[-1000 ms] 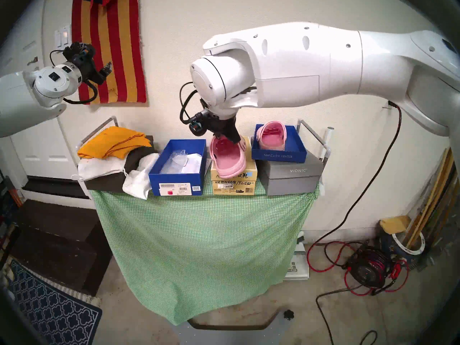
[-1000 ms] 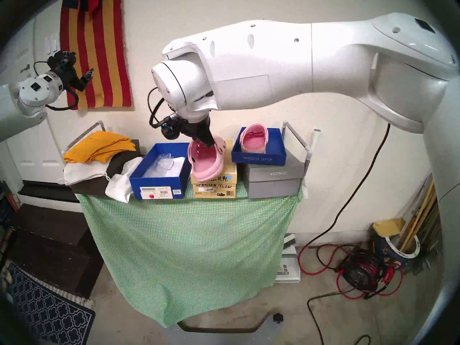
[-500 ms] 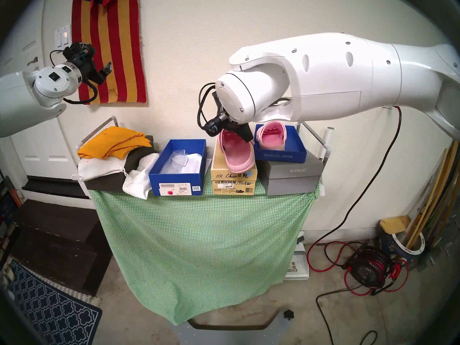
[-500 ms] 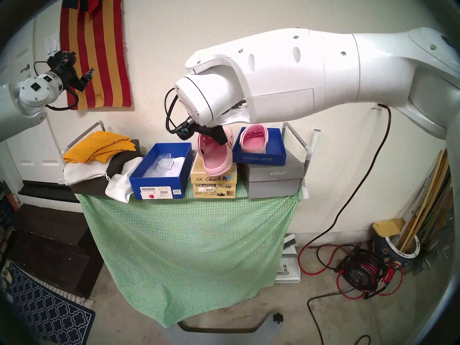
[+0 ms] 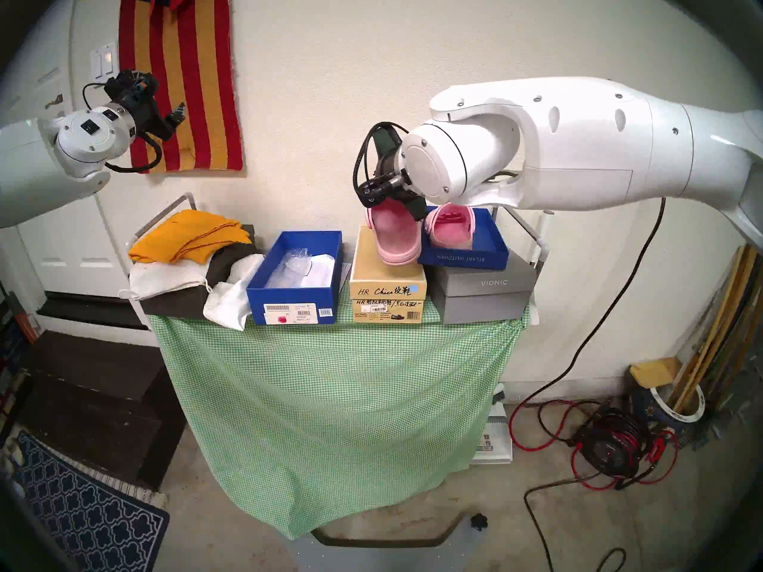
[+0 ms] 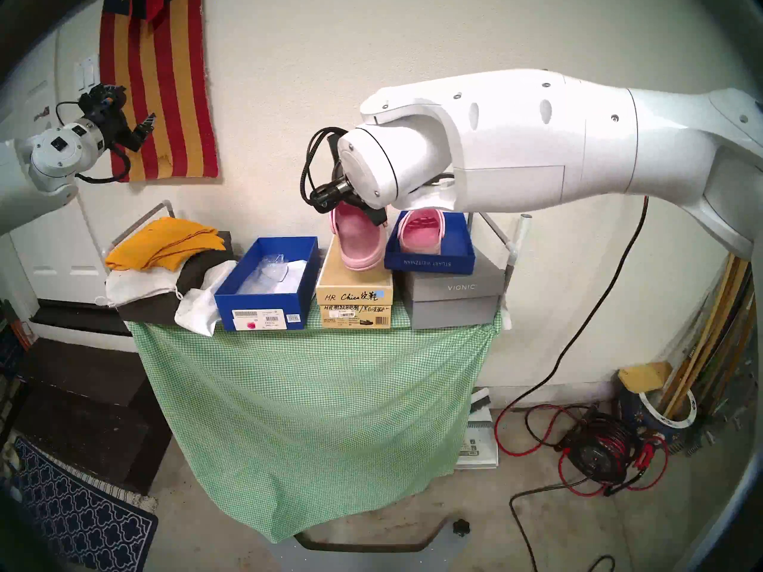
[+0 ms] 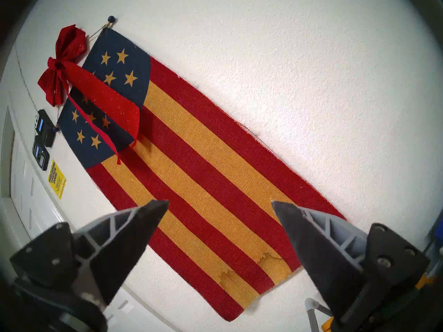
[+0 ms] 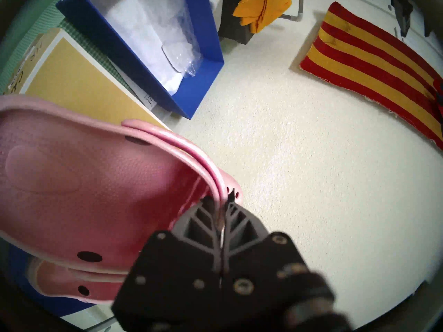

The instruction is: Take shoe out of the box

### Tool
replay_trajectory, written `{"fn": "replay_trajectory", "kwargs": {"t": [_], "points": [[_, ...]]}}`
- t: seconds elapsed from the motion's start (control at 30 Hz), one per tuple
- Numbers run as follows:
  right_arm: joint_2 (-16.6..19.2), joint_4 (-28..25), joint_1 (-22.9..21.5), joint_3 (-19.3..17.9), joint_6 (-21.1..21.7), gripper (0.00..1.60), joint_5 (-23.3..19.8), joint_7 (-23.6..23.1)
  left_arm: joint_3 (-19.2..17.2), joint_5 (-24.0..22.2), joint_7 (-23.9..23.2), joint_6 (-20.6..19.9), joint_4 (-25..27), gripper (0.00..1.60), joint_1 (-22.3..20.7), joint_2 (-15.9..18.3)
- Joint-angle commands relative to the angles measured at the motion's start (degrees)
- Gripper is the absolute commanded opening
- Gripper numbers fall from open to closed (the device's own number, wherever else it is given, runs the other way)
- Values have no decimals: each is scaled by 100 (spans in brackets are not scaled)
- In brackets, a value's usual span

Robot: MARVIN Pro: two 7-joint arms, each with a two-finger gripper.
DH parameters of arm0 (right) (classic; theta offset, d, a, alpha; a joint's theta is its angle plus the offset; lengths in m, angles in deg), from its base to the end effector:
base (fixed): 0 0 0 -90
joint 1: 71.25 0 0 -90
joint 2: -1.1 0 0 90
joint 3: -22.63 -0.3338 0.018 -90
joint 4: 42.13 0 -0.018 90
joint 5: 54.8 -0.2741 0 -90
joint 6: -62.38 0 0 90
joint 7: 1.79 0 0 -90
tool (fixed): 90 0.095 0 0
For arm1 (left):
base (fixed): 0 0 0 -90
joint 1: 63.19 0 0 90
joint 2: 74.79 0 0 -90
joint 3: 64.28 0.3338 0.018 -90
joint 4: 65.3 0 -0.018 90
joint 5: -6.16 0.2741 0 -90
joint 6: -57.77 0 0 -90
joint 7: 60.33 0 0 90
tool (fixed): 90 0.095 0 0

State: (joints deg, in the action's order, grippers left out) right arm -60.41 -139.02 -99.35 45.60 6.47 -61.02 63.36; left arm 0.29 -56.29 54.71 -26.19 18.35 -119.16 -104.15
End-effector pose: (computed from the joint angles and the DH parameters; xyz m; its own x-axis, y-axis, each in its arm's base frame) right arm 0.4967 0.1140 0.0553 -0.4486 0.8231 -0.3483 0.2075 0.4750 0.8552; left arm 0.4727 0.2787 0.1233 -0.1055 -0.7877 0.6070 0.2440 -0.6123 -0.7521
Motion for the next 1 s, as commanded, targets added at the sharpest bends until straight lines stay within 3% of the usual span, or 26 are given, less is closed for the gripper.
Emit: {"fn": "replay_trajectory", "kwargs": {"t": [0.0,0.5,0.97], "points": [[-60,249,289,-72,-132,0,-78,223,-2,0,-3,-3,-1,160,-1,0],[-307,741,565,-68,-380,0,-184,341,-2,0,-4,-4,-1,160,0,0],[-56,459,765,-26,-191,0,-260,548,-2,0,-4,-4,-1,160,0,0]]}}
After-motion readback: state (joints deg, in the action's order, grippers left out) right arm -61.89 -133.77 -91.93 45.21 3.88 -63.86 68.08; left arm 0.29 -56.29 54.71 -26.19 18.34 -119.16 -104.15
